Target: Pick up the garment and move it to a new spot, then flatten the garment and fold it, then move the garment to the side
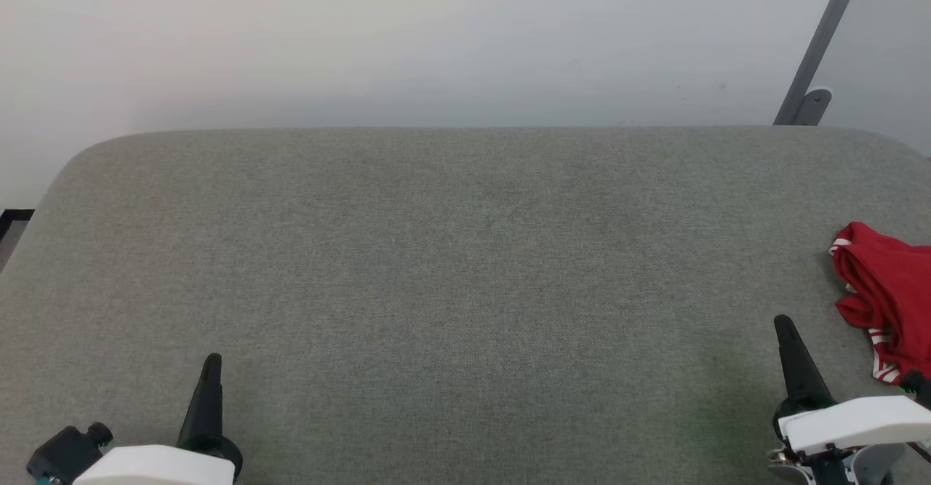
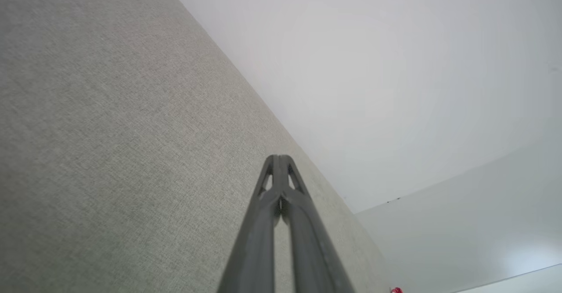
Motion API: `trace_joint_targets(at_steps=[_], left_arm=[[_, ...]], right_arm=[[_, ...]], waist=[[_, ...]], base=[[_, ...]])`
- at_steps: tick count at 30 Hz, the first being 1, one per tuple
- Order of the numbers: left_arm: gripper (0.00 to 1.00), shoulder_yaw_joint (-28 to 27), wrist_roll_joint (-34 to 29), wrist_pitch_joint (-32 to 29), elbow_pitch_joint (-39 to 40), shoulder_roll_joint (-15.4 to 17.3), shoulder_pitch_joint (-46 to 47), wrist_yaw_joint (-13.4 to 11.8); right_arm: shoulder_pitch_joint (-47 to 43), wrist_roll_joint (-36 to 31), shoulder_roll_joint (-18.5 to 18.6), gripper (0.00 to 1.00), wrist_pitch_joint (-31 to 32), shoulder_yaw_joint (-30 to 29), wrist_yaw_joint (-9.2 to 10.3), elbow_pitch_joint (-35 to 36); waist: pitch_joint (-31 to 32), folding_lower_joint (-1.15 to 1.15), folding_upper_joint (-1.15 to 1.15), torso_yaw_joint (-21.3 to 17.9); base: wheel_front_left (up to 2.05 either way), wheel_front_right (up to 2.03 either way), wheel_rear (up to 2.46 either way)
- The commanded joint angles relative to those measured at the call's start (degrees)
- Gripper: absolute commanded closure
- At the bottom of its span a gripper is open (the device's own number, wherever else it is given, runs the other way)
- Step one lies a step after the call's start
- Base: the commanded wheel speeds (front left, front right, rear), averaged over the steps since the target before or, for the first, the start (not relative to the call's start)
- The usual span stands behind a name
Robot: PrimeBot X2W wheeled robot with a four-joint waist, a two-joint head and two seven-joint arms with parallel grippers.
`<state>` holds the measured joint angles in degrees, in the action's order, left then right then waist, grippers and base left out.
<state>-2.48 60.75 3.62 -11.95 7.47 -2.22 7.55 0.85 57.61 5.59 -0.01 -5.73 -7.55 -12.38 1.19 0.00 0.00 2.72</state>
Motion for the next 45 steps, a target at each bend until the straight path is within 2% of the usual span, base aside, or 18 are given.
trace_joint_targets(at_steps=[1,45], left_arm=[[1.0,-0.52,1.52,-0.4,0.41,0.16,1.73,-0.05],[1.0,-2.75,22.1,-6.94,-1.27,-2.86,6.59,-0.09]], right_arm=[[1.59,1.63,-0.05,1.0,0.31,-0.16,0.04,0.46],[4.43,24.09,-1.91,1.0,4.63,-0.67,0.05,-0.99]], waist=[[-0.03,0.0,0.0,-0.05],[-0.83,0.0,0.0,-1.65]], base=[[0.0,0.0,0.0],[0.0,0.0,0.0]])
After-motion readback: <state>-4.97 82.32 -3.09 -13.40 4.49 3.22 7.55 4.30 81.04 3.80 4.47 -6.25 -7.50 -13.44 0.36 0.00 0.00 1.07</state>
